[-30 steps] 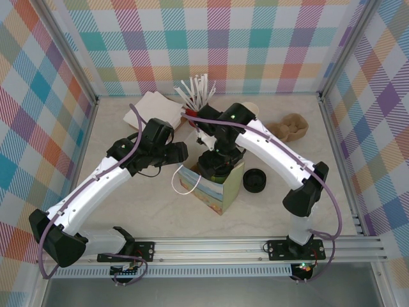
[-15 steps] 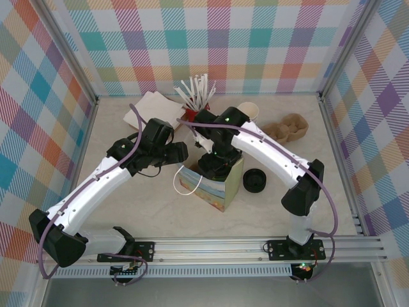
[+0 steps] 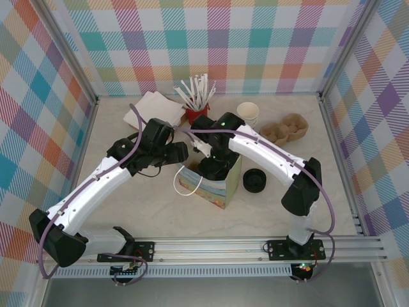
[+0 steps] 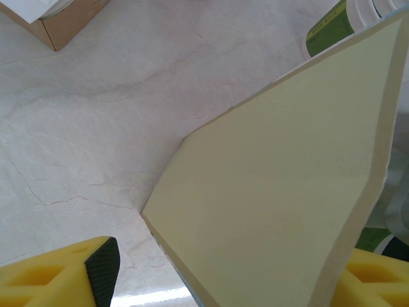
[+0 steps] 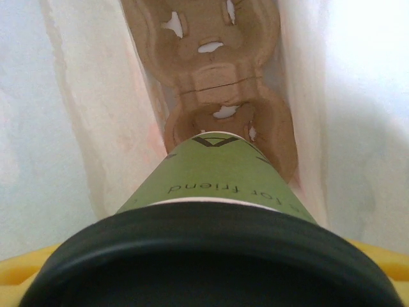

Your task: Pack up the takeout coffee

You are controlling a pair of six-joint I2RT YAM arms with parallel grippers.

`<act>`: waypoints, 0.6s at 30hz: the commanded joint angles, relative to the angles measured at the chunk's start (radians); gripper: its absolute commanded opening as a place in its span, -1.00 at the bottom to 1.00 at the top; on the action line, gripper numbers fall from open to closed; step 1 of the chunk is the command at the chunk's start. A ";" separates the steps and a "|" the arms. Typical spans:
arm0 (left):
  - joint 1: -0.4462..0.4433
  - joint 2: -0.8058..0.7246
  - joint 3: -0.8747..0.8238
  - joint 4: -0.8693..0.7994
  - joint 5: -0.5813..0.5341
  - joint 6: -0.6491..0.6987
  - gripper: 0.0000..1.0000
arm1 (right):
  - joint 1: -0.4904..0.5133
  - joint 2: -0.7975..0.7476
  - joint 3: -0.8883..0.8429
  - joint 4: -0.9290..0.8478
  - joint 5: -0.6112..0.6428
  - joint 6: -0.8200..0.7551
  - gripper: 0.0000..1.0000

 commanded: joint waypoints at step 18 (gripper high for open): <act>0.021 0.007 -0.009 -0.029 -0.048 0.011 0.46 | -0.054 -0.043 -0.101 0.071 -0.025 -0.086 0.47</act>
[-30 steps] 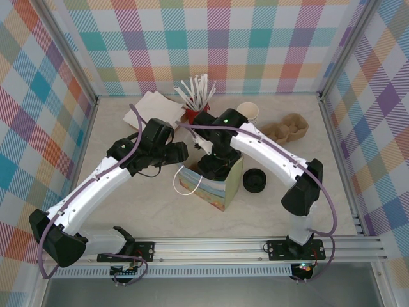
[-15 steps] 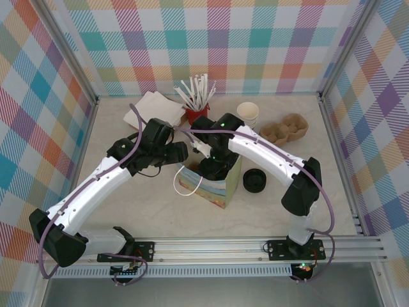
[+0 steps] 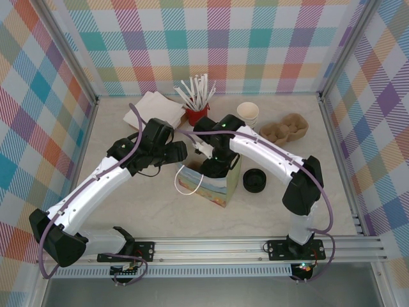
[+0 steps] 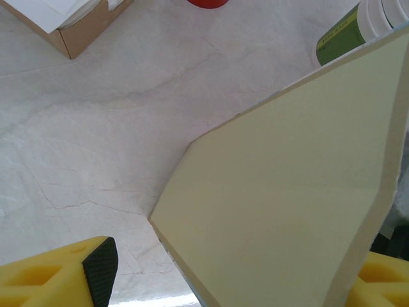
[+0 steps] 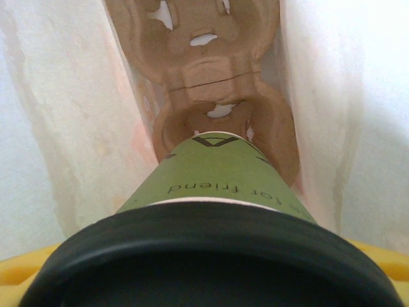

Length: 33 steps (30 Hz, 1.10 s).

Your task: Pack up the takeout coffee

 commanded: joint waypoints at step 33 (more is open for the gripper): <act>0.023 0.016 -0.009 -0.022 -0.001 0.018 0.46 | -0.039 0.005 -0.100 0.089 -0.040 -0.055 0.46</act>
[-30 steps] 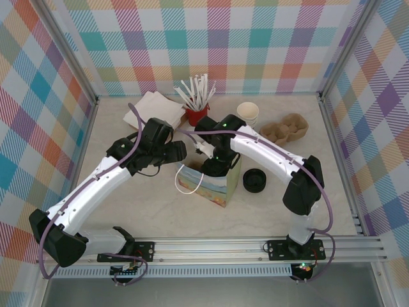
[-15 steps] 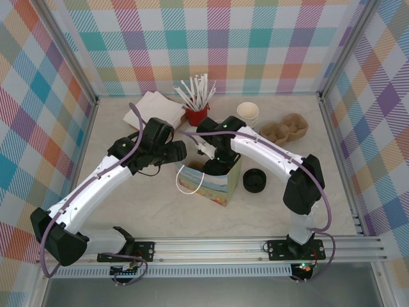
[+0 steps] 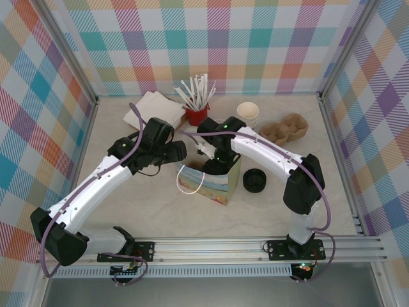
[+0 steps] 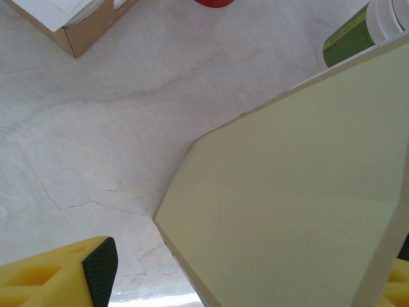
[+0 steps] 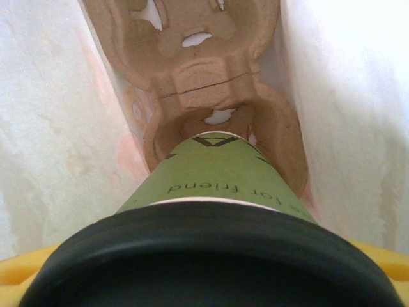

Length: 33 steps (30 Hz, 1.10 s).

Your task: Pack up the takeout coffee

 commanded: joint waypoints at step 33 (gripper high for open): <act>0.014 0.012 -0.010 -0.022 -0.004 0.015 0.46 | -0.014 0.046 -0.149 0.106 -0.011 -0.070 0.46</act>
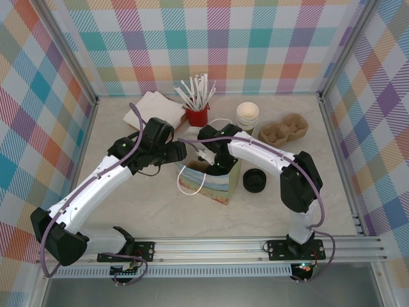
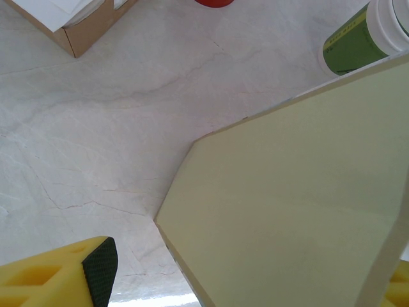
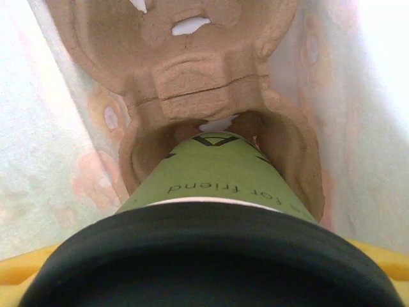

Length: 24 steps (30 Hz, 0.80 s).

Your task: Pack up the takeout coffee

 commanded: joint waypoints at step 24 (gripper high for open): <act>0.013 0.028 0.005 -0.020 0.004 0.019 0.46 | -0.007 0.013 -0.038 0.016 -0.018 -0.025 0.45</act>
